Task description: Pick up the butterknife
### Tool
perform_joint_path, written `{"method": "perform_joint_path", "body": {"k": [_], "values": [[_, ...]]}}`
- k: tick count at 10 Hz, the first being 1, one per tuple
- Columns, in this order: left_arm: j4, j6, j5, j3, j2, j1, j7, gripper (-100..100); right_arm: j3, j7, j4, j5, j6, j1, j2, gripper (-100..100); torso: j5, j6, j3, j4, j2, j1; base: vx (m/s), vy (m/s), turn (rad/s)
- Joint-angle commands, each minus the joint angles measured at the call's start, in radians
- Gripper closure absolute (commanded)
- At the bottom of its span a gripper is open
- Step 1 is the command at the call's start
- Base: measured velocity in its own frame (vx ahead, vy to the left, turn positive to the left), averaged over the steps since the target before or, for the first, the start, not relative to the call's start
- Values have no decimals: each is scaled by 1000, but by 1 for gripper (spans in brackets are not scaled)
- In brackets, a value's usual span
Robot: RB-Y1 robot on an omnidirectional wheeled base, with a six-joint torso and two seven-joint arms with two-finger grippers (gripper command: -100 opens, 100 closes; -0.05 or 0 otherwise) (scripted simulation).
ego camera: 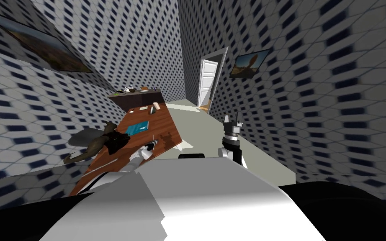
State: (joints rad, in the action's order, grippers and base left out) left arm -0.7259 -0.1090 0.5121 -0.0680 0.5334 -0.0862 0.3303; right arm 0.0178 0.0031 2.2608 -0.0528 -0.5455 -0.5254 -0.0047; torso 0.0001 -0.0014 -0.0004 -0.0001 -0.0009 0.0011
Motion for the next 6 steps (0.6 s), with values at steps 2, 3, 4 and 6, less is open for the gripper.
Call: {"method": "perform_joint_path", "body": {"k": [2,3,4,6], "values": [[-44,-6,72,39,-6,67,-71,-100,0,0,0,0,0,0,0,0,0,0,0,0,0,0,27,17,-161],[-63,-9,98,55,-8,94,-100,-100,0,0,0,0,0,0,0,0,0,0,0,0,0,0,27,24,-196],[-63,-9,105,55,-8,96,-112,-100,0,0,0,0,0,0,0,0,0,0,0,0,0,0,17,24,-59],[-82,-12,137,72,-10,125,-147,-100,0,0,0,0,0,0,0,0,0,0,0,0,0,0,12,18,-90]]}}
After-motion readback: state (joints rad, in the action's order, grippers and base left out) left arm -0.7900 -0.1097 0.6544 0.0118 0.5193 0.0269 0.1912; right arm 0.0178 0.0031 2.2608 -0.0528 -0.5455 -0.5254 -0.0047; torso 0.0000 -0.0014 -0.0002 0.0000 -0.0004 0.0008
